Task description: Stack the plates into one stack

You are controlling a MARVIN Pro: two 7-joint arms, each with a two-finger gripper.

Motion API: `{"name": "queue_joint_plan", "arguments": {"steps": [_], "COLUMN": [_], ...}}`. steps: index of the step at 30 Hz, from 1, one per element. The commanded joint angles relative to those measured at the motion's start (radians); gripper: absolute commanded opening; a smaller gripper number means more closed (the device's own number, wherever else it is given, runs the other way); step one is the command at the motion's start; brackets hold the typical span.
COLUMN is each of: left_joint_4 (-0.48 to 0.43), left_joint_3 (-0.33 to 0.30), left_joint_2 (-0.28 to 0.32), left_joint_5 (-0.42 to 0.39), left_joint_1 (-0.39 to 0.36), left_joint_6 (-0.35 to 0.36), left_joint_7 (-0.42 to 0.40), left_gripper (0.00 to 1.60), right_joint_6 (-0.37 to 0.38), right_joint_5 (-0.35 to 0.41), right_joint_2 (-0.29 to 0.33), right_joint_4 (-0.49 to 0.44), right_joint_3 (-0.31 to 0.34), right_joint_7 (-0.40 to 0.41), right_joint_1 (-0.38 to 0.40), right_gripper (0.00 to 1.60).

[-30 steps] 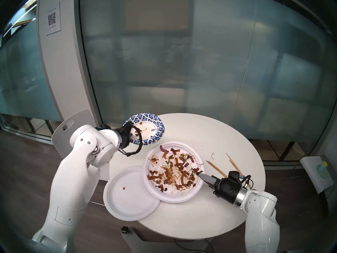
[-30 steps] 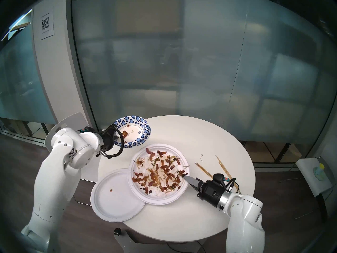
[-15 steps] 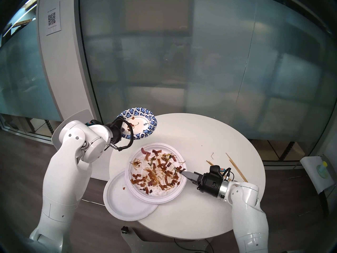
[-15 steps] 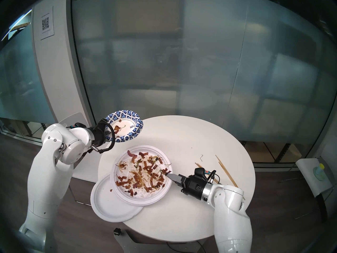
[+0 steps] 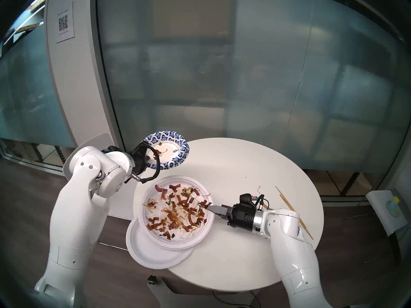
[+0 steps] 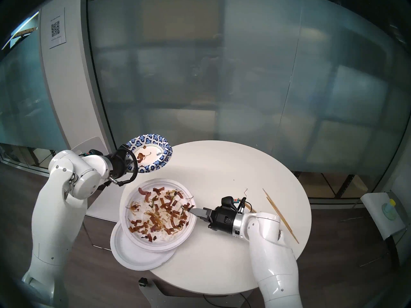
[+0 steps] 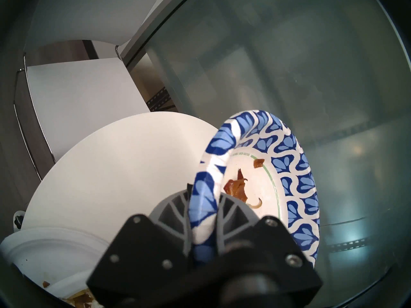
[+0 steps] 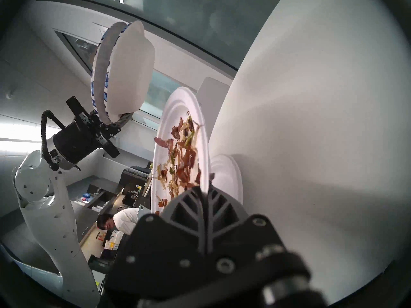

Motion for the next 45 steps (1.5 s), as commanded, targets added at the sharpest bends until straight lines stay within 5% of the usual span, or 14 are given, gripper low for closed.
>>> {"name": "queue_joint_plan", "arguments": {"steps": [1, 26, 45], "left_joint_4": [-0.004, -0.008, 0.01], "left_joint_3": [-0.001, -0.012, -0.001], "left_joint_2": [0.005, 0.02, 0.018], "left_joint_5": [0.006, 0.01, 0.005], "left_joint_1": [-0.013, 0.015, -0.008], "left_joint_6": [0.004, 0.002, 0.014], "left_joint_7": [-0.013, -0.025, -0.036], "left_gripper": [0.0, 0.0, 0.0], "right_joint_6": [-0.002, -0.002, -0.002], "right_joint_5": [0.021, 0.065, 0.113], "right_joint_2": [0.025, 0.075, 0.158], "right_joint_4": [0.019, 0.133, 0.096], "right_joint_3": [-0.071, -0.253, -0.29], "right_joint_7": [0.015, -0.018, -0.073], "right_joint_1": [0.084, 0.188, 0.177], "right_gripper": [0.0, 0.0, 0.0]}}
